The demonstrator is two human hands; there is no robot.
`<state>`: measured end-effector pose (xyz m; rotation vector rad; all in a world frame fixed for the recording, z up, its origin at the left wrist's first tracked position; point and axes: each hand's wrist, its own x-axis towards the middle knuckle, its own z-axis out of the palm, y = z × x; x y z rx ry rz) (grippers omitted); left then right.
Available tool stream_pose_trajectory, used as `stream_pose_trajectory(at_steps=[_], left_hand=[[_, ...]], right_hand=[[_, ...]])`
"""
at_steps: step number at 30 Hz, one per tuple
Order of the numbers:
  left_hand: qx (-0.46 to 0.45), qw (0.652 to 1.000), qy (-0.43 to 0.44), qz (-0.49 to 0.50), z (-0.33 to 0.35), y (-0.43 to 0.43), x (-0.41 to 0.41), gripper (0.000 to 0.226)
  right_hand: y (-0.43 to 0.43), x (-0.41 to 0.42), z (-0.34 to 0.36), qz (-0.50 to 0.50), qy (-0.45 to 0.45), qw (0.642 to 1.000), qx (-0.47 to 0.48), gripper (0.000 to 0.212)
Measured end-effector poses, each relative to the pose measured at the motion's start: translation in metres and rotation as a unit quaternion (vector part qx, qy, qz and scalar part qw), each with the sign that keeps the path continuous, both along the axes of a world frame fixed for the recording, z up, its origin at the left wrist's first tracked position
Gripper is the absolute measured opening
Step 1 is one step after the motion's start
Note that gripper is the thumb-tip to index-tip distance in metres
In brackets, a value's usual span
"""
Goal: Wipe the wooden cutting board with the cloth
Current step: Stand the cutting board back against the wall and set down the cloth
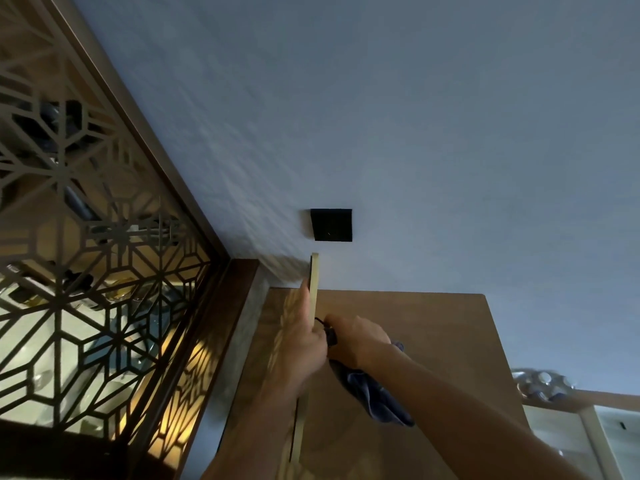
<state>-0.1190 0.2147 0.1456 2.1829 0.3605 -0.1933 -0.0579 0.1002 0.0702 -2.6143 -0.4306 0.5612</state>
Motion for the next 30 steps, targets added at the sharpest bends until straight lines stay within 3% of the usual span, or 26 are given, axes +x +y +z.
stream_pose_trajectory(at_steps=[9, 18, 20, 23, 25, 26, 28, 30], left_hand=[[0.128, 0.992, -0.019, 0.009, -0.001, -0.051, 0.001, 0.086], [0.119, 0.993, 0.012, 0.012, -0.004, -0.055, 0.004, 0.088], [0.130, 0.991, 0.007, 0.006, 0.000, -0.055, 0.000, 0.092], [0.177, 0.981, -0.077, 0.019, 0.009, -0.059, -0.005, 0.098], [0.102, 0.973, -0.207, 0.013, 0.015, -0.070, 0.000, 0.087], [0.046, 0.972, -0.231, 0.000, 0.018, -0.078, 0.004, 0.081], [-0.080, 0.979, -0.186, -0.012, 0.025, -0.100, 0.017, 0.082], [-0.187, 0.978, -0.088, -0.006, 0.026, -0.124, 0.032, 0.095]], right_hand=[[-0.023, -0.002, -0.006, 0.015, 0.012, 1.000, -0.010, 0.010], [-0.030, 0.002, -0.006, -0.010, 0.054, 0.998, 0.016, 0.028], [-0.046, -0.001, -0.003, -0.046, 0.103, 0.991, 0.075, 0.033], [-0.092, -0.011, 0.014, -0.150, 0.177, 0.935, 0.269, 0.049], [-0.126, -0.017, 0.032, -0.239, 0.213, 0.875, 0.364, 0.051], [-0.143, -0.018, 0.041, -0.271, 0.230, 0.842, 0.405, 0.054], [-0.176, -0.021, 0.059, -0.302, 0.250, 0.784, 0.481, 0.062], [-0.204, -0.025, 0.075, -0.314, 0.258, 0.731, 0.548, 0.064]])
